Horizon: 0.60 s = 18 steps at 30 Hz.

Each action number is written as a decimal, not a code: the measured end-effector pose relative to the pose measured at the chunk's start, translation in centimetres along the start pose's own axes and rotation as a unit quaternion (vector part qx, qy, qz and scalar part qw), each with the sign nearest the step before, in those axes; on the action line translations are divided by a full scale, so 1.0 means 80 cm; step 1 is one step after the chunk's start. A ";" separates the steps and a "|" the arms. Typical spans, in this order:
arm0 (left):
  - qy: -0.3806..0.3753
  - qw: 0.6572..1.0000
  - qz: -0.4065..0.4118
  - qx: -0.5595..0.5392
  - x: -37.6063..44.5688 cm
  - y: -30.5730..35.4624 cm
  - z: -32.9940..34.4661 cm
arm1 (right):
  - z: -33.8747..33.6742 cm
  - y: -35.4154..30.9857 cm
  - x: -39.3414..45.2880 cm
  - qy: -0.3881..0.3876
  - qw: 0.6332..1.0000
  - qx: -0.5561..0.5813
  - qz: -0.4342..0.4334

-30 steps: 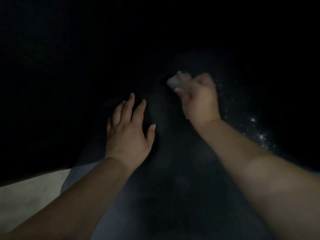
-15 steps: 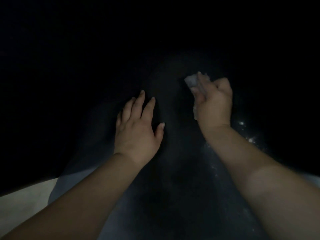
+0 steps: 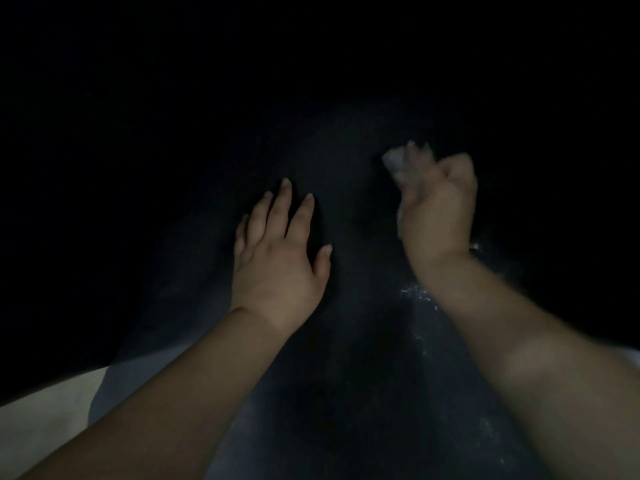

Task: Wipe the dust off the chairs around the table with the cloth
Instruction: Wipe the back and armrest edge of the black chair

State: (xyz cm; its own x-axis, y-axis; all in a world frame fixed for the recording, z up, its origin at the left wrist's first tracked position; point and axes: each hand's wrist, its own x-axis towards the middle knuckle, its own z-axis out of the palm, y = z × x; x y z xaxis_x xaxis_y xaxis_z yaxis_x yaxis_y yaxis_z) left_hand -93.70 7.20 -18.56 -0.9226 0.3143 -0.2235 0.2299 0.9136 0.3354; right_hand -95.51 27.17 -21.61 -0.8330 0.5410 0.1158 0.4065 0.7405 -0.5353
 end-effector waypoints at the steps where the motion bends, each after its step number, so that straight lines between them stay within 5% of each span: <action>1: -0.002 1.000 0.001 0.002 0.000 0.002 0.000 | 0.002 0.003 -0.018 0.008 0.999 0.002 -0.034; 5: -0.003 1.000 0.008 0.000 -0.001 0.011 0.005 | 0.004 -0.008 -0.034 -0.075 0.974 0.008 -0.214; 11: 0.004 1.000 0.019 0.002 0.002 0.020 0.008 | -0.018 0.020 0.040 0.009 0.998 0.052 0.018; 18: -0.003 0.999 0.037 0.004 0.002 0.039 0.013 | -0.031 0.015 -0.032 -0.082 0.987 0.068 -0.121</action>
State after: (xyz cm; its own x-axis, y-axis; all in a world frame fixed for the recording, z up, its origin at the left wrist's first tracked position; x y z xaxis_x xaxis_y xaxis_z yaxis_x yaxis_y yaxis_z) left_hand -92.81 10.39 -18.53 -0.9013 0.3823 -0.2037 0.3000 0.8901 0.3431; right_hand -91.95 27.63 -20.44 -0.9536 0.2748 0.1228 0.1436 0.7741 -0.6166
